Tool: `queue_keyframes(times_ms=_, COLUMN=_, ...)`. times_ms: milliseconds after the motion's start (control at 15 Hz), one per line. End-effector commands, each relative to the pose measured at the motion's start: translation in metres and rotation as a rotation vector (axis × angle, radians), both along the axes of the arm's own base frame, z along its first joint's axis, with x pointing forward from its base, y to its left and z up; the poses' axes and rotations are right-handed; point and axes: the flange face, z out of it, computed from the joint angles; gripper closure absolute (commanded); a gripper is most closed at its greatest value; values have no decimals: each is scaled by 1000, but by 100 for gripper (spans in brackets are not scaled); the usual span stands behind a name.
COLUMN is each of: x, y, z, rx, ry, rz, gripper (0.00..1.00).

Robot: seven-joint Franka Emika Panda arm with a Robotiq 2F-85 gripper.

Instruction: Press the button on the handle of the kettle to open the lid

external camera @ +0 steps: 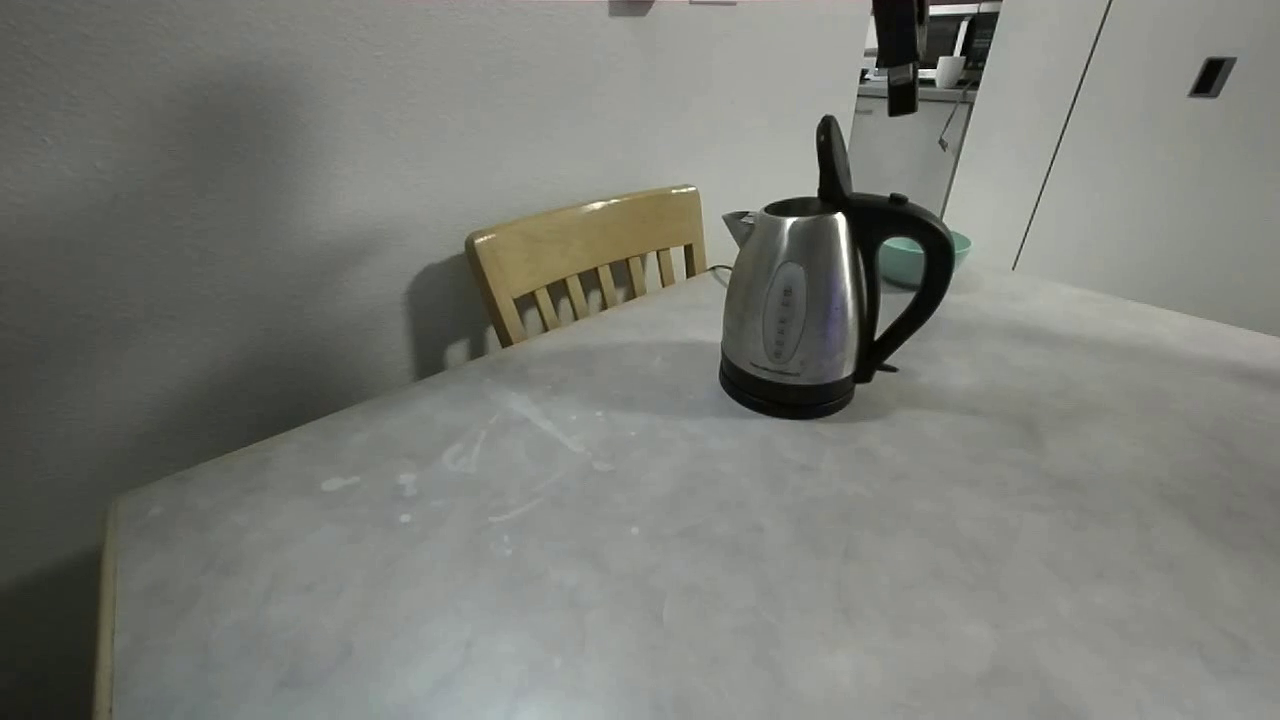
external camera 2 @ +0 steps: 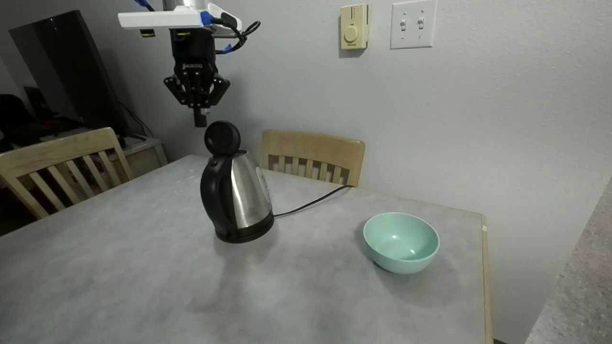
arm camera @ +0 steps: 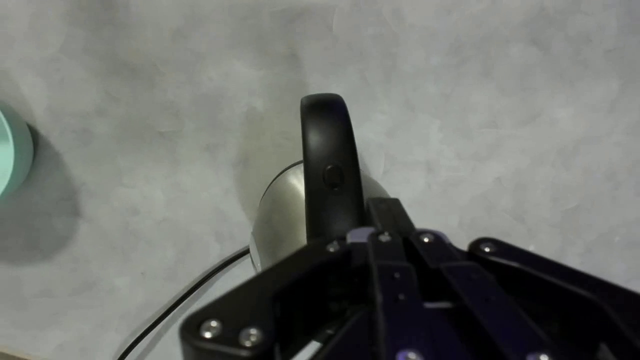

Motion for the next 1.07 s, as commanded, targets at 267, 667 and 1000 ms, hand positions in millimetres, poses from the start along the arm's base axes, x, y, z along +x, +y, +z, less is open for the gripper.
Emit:
queue_keyframes(times_ms=267, x=-20, y=-2, z=15, rx=6, ry=10, rz=20, gripper=53)
queue_keyframes(times_ms=667, x=-22, y=1, z=12, rx=22, ry=17, rz=5, gripper=11)
queue_keyframes(times_ms=1000, x=-25, y=8, z=8, rx=71, ry=38, rz=-5, gripper=0)
